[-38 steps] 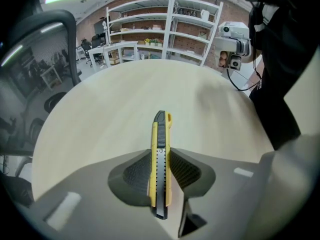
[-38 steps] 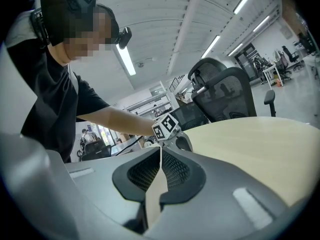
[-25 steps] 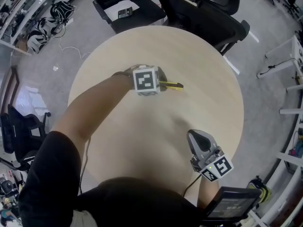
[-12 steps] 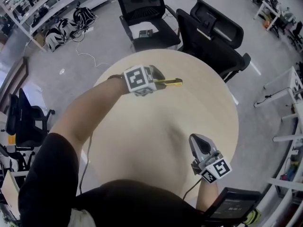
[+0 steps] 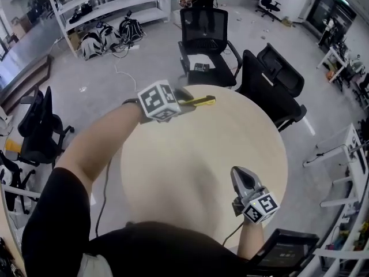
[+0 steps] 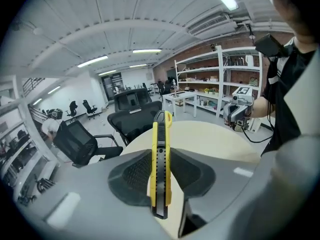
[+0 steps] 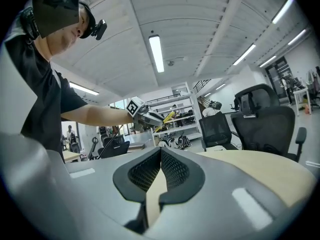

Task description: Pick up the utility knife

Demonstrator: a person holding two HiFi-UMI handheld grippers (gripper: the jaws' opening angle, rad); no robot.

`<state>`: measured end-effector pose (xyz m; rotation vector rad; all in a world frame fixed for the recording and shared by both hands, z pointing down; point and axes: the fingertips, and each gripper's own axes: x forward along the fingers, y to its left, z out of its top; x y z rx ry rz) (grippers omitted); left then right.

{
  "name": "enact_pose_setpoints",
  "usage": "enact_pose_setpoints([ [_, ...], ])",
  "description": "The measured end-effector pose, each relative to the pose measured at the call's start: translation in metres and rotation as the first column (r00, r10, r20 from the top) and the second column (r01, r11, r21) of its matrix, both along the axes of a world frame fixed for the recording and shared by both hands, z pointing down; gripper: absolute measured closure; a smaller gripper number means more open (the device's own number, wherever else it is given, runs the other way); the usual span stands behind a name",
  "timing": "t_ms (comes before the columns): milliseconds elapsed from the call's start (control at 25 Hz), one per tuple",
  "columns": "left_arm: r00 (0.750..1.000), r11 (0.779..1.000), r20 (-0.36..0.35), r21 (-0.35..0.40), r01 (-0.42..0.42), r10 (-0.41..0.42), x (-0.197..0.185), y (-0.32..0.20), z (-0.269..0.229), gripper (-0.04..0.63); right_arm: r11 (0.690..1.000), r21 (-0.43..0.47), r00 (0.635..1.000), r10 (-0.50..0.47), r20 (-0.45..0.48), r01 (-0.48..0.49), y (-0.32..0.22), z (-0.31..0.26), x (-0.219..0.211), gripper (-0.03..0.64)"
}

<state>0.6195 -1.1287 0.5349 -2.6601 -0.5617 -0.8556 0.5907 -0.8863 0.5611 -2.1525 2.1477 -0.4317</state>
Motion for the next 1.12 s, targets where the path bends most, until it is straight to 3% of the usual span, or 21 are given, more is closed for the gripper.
enact_pose_setpoints([
  [240, 0.989, 0.991, -0.065, -0.024, 0.129, -0.131, -0.11, -0.047, -0.04, 0.483, 0.998, 0.005, 0.998, -0.062, -0.027, 0.062, -0.037, -0.032, -0.061, 0.601],
  [480, 0.951, 0.961, -0.137, -0.048, 0.272, -0.276, -0.233, -0.09, -0.079, 0.483, 0.991, 0.01, 0.989, -0.132, -0.059, 0.133, -0.079, -0.06, -0.124, 0.601],
  [640, 0.899, 0.921, -0.2, -0.097, 0.378, -0.39, -0.323, -0.117, -0.104, 0.483, 0.981, 0.017, 0.978, -0.191, -0.086, 0.193, -0.11, -0.08, -0.169, 0.6],
  [800, 0.841, 0.874, -0.242, -0.088, 0.478, -0.484, -0.41, -0.131, -0.113, 0.483, 0.965, 0.017, 0.961, -0.258, -0.102, 0.261, -0.138, -0.096, -0.212, 0.601],
  [1120, 0.737, 0.789, -0.304, -0.101, 0.606, -0.604, -0.541, -0.116, -0.128, 0.483, 0.916, 0.017, 0.911, -0.395, -0.116, 0.4, -0.186, -0.105, -0.285, 0.601],
])
